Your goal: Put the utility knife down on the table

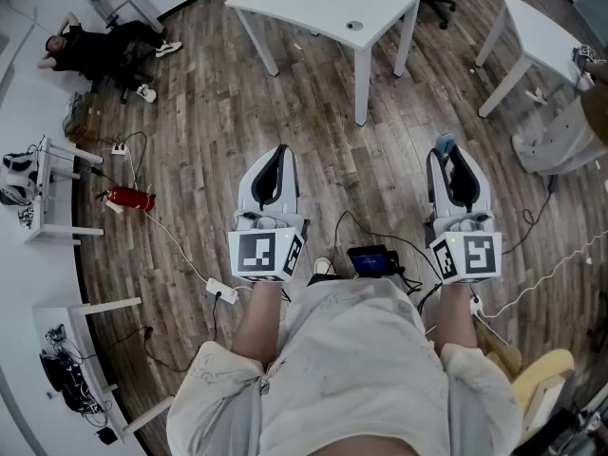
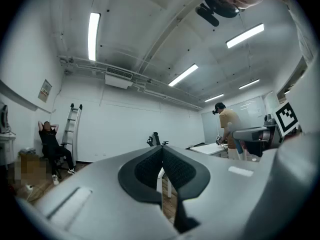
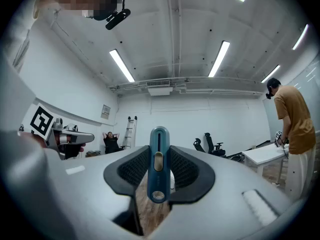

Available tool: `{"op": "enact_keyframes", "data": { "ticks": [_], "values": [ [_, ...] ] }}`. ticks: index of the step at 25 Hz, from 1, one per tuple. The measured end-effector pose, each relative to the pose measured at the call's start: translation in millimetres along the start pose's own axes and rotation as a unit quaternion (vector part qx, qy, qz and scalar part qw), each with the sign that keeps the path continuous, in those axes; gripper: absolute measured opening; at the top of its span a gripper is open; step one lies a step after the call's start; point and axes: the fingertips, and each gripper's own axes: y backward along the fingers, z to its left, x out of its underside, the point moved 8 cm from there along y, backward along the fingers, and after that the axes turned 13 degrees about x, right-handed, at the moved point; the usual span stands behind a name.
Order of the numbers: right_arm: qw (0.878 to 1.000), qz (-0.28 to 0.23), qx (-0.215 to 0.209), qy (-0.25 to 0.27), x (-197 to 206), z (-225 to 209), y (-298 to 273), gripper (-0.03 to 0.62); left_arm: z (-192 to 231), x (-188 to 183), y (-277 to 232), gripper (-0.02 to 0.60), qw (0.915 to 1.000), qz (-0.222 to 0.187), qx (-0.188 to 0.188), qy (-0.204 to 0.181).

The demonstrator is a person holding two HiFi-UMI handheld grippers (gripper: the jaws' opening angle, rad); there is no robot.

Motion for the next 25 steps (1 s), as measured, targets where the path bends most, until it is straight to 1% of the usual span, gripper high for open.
{"op": "enact_keyframes", "data": {
  "ticks": [5,7,9,10,14,15,18,19,23,25],
  "values": [
    [1.000,0.002,-0.004,-0.005,-22.4,-3.7,-9.2,0.132,-0.7,-21.3,-12.1,0.018,1.0000,-0.001,0.008,0.003],
    [1.000,0.003,-0.004,-0.004,-24.6,-4.4,-13.1,0.132,1.4,-22.6,-16.3,0.018,0.9999,-0.002,0.009,0.005],
    [1.000,0.004,-0.003,-0.004,-25.4,-13.2,-12.7,0.132,-5.4,-23.6,-22.2,0.018,0.9999,-0.001,0.009,0.008],
    [1.000,0.004,-0.003,-0.004,-25.3,-25.3,-8.7,0.132,-17.2,-23.5,-27.3,0.018,0.9999,0.000,0.009,0.009],
    [1.000,0.003,-0.009,-0.009,-19.9,-102.1,15.8,0.132,-93.5,-15.6,-59.5,0.018,0.9999,0.002,0.011,0.006],
    [1.000,0.004,-0.013,-0.011,-17.8,-107.6,15.6,0.133,-99.1,-14.0,-62.8,0.018,0.9999,0.002,0.011,0.005],
    [1.000,0.008,-0.023,-0.020,-14.7,-93.7,1.3,0.133,-84.8,-13.1,-63.1,0.018,0.9999,0.004,0.013,0.003],
    [0.999,0.007,-0.024,-0.021,-14.0,-101.0,1.2,0.133,-91.6,-13.0,-68.7,0.018,0.9999,0.007,0.014,0.001],
    [0.999,0.003,-0.034,-0.020,-4.0,-180.9,17.8,0.135,-165.9,-2.9,-112.3,0.018,0.9999,0.011,0.011,-0.004],
    [0.999,0.003,-0.038,-0.019,4.0,-195.4,14.2,0.135,-175.7,5.7,-125.3,0.018,0.9999,0.007,0.012,-0.005]
  ]
}}
